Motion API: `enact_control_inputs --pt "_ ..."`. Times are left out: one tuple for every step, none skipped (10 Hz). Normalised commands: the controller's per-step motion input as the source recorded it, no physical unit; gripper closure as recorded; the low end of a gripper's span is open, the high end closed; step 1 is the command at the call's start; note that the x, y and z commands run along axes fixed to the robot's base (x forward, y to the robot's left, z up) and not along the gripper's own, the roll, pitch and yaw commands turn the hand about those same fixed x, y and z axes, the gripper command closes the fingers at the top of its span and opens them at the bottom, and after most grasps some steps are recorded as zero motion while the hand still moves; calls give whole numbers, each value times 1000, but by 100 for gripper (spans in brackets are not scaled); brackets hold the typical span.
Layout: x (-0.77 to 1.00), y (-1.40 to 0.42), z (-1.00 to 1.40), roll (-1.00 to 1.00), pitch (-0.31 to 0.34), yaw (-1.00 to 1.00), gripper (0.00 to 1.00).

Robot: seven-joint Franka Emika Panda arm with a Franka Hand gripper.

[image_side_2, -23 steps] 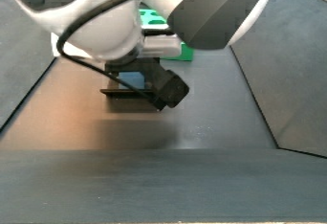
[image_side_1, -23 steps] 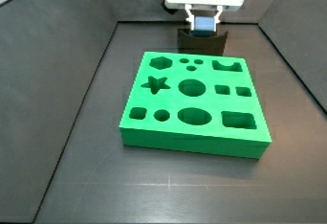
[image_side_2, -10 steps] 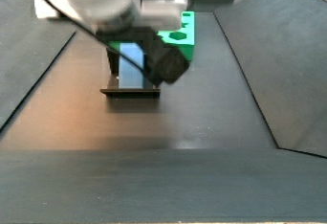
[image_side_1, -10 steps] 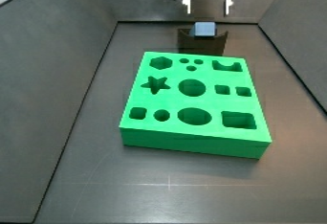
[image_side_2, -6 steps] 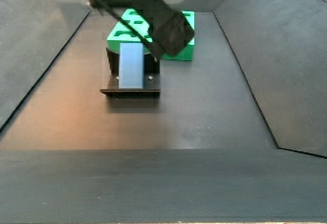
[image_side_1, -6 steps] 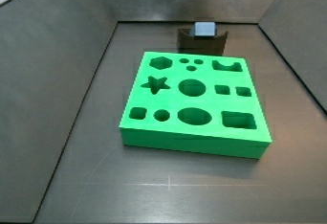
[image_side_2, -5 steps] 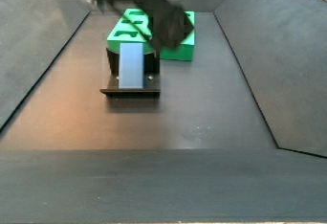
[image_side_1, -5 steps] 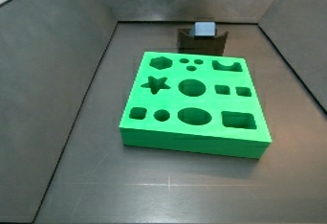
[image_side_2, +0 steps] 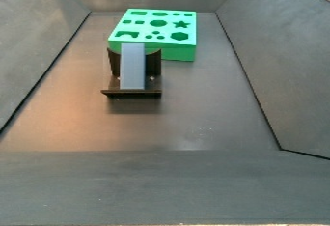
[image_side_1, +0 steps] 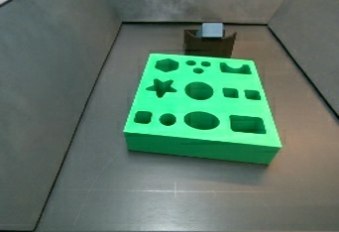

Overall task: Pick up the rectangle object. Move up. Place the rectangle object on the fixture. Regrasp the rectangle object. Move to above the board. Insert the rectangle object.
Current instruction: Regrasp the rectangle object.

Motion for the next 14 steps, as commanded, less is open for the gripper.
enact_control_inputs --pt "-6 -38 18 1000 36 27 0" --pt "-16 -39 12 1000 32 27 0" --pt "-25 -29 14 1000 28 27 0" --pt "-27 -25 9 1000 24 28 0" --pt "-27 -25 4 1000 21 29 0" --pt "-26 -21 8 1000 15 30 0" --pt "-20 -22 8 1000 9 32 0" --pt "-19 -19 8 1000 7 33 0" --pt "-20 -20 10 1000 8 35 0" --pt "-16 -18 13 1000 11 37 0" --pt "-7 -19 12 1000 15 39 0" --pt "7 -21 2 1000 18 41 0" --pt "26 -22 -9 1000 26 45 0" --pt "40 -22 -11 1000 34 49 0"
